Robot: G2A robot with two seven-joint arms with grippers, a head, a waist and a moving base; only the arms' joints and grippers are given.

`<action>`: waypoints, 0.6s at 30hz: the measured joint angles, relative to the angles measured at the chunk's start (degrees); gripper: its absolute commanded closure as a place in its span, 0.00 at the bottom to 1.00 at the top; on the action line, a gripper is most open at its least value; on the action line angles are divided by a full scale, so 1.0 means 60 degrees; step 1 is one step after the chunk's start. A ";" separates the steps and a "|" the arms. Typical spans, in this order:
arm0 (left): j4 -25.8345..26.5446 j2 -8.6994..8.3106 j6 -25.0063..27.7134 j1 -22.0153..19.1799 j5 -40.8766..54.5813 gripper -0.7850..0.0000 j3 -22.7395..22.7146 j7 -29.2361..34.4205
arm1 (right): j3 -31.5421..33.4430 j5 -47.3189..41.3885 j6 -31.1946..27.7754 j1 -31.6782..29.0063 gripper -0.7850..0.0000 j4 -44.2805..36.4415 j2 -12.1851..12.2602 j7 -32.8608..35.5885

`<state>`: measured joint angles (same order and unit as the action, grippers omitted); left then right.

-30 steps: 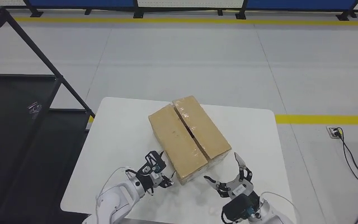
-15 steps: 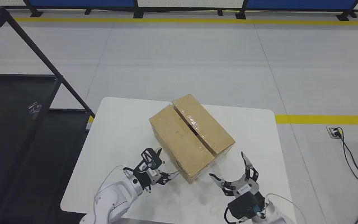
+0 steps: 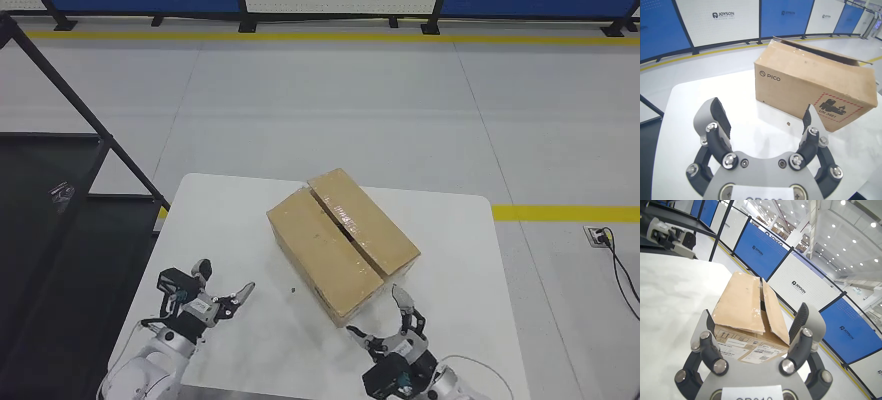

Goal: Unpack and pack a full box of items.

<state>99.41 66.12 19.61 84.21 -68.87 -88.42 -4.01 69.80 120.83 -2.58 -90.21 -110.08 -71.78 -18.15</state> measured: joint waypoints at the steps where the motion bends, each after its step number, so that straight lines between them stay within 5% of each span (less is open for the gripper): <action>1: 0.0010 0.0007 -0.0089 0.0032 0.0076 0.00 -0.0025 -0.0045 | -0.0150 0.0306 0.0147 0.0023 0.00 0.0027 -0.0012 0.0127; 8: 0.0022 0.0041 -0.0436 0.0082 0.0311 0.00 -0.0040 -0.0143 | -0.1351 0.2298 0.1293 0.0599 0.00 0.0564 -0.0207 0.1449; 18: -0.0022 0.0039 -0.0402 0.0183 0.0422 0.00 -0.0204 -0.0231 | -0.2180 0.2868 0.2115 0.1475 0.00 0.1569 -0.0505 0.2726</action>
<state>99.28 66.35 17.20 85.30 -66.33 -89.65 -5.40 56.72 138.04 10.12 -81.36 -100.67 -74.80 -1.80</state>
